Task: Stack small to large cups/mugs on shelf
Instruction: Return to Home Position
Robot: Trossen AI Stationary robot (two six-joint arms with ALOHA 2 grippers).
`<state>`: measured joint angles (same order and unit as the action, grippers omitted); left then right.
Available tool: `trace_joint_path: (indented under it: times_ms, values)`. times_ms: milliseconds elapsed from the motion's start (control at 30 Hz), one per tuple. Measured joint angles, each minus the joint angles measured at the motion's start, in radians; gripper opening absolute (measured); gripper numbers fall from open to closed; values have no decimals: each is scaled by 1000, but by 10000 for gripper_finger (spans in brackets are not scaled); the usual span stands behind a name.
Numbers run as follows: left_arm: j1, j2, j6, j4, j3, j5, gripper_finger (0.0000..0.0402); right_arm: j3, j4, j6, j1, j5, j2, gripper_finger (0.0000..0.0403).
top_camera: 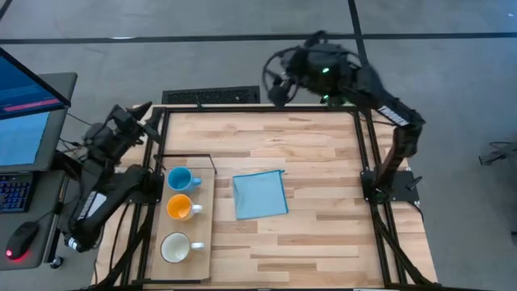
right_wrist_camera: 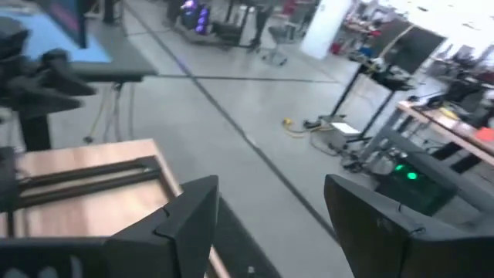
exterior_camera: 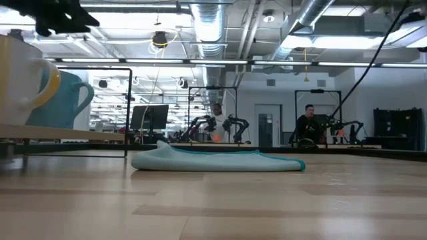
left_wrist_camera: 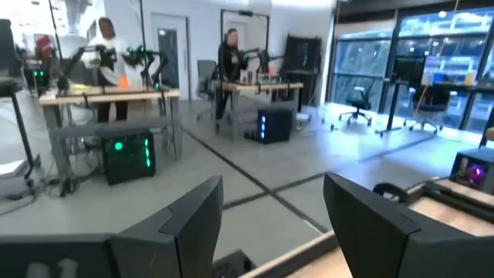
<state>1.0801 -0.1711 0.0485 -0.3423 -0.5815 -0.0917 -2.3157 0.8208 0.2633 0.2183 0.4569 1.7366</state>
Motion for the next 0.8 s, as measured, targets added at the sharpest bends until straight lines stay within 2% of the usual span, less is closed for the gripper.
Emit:
trace_joint_path:
  times_ms: [100,233,367,533,700,733,800]
  values:
    - [0,0,11,-37,-41,0,217,0,29,-1,10,41,-51,260]
    - [0,0,39,-47,-41,1,217,0,87,-12,25,39,-110,256]
    - [0,-7,48,-51,-36,2,217,0,167,-51,40,42,-149,228]
    - [0,-12,27,-43,-42,54,217,0,263,-65,50,43,-200,154]
    - [0,-14,40,-56,-42,54,217,0,374,-107,70,41,-255,35]
    - [0,-14,40,-63,-42,54,217,0,398,-113,73,41,-272,19]
    - [0,-14,40,-75,-42,54,217,13,428,-142,73,41,-317,14]
